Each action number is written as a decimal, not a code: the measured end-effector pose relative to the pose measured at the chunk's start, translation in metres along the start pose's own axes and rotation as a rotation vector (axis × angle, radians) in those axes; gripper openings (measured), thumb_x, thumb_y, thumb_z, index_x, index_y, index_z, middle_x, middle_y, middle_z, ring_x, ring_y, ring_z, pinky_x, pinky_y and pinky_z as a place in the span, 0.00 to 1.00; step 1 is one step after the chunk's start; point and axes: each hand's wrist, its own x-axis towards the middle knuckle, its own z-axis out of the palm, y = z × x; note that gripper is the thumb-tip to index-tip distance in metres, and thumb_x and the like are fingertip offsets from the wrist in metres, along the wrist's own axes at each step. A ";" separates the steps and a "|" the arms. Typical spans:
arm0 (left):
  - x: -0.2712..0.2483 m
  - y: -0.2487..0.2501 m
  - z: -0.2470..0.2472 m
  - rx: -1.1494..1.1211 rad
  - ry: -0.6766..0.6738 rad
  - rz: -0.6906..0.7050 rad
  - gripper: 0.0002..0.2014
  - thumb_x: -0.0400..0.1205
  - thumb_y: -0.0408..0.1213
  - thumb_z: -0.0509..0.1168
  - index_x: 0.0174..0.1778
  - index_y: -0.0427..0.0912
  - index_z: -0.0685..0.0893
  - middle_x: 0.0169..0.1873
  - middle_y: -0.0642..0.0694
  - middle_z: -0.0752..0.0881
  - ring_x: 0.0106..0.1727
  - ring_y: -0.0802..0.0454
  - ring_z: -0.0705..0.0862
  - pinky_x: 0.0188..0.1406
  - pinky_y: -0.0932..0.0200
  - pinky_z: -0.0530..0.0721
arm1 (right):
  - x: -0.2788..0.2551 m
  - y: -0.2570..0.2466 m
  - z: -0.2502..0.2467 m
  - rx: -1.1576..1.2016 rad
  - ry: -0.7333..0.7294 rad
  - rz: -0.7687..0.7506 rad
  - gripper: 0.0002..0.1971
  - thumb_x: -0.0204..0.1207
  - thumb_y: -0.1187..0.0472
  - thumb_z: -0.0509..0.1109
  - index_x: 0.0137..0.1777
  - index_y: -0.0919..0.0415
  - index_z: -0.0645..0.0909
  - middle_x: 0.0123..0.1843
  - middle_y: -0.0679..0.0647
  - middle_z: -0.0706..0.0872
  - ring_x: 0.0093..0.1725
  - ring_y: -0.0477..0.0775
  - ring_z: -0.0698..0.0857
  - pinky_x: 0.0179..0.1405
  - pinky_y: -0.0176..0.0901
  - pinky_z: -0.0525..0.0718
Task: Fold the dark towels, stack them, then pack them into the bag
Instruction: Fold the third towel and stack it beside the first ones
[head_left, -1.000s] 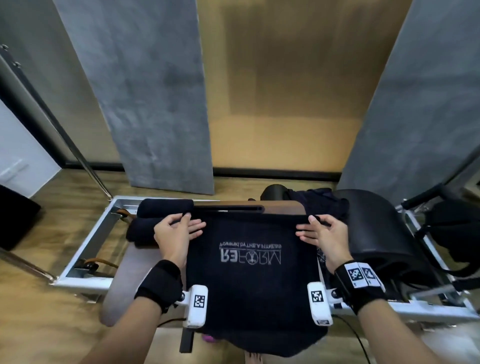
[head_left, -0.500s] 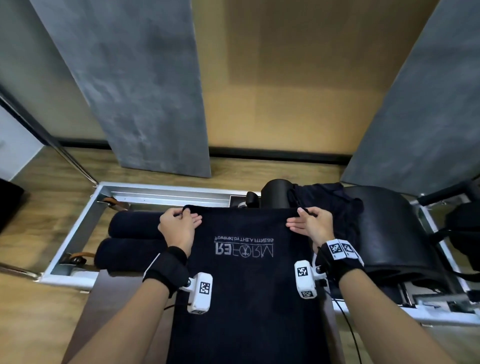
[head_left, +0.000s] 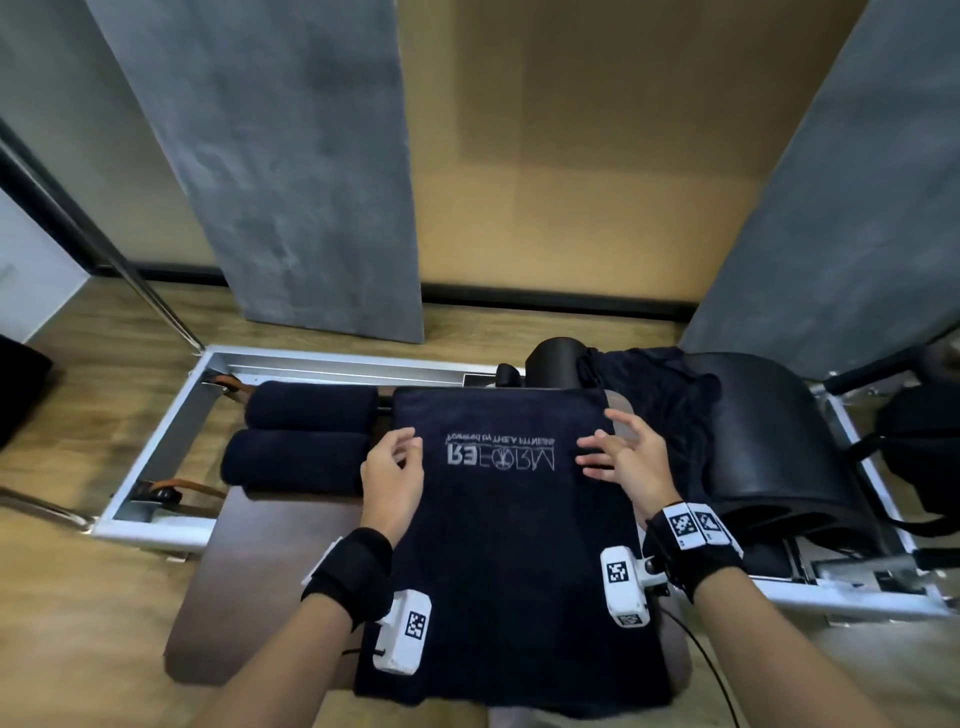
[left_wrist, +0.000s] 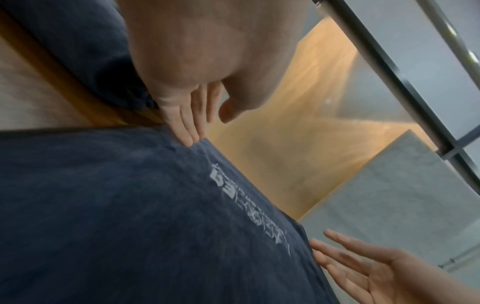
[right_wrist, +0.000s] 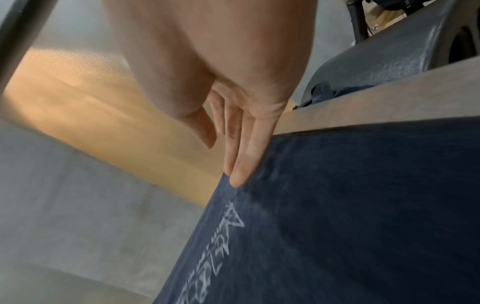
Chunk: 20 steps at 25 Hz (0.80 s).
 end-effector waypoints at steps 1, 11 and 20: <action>-0.014 -0.006 -0.008 0.021 -0.023 0.017 0.07 0.90 0.35 0.68 0.61 0.44 0.89 0.54 0.46 0.92 0.59 0.51 0.89 0.68 0.50 0.87 | -0.017 0.006 -0.002 -0.030 -0.012 0.011 0.15 0.88 0.68 0.68 0.73 0.60 0.77 0.50 0.70 0.93 0.44 0.70 0.92 0.39 0.54 0.94; -0.167 -0.075 -0.088 0.340 -0.153 0.176 0.05 0.80 0.37 0.80 0.44 0.47 0.89 0.41 0.51 0.87 0.46 0.50 0.85 0.50 0.53 0.85 | -0.174 0.102 -0.065 -0.599 0.107 0.044 0.05 0.78 0.69 0.79 0.46 0.63 0.85 0.24 0.59 0.86 0.17 0.53 0.78 0.17 0.40 0.75; -0.195 -0.077 -0.094 0.614 -0.149 0.251 0.10 0.84 0.37 0.75 0.38 0.53 0.85 0.39 0.57 0.78 0.53 0.48 0.83 0.56 0.45 0.81 | -0.203 0.114 -0.067 -0.800 0.130 0.001 0.09 0.76 0.65 0.80 0.37 0.59 0.84 0.23 0.55 0.87 0.24 0.52 0.88 0.33 0.41 0.82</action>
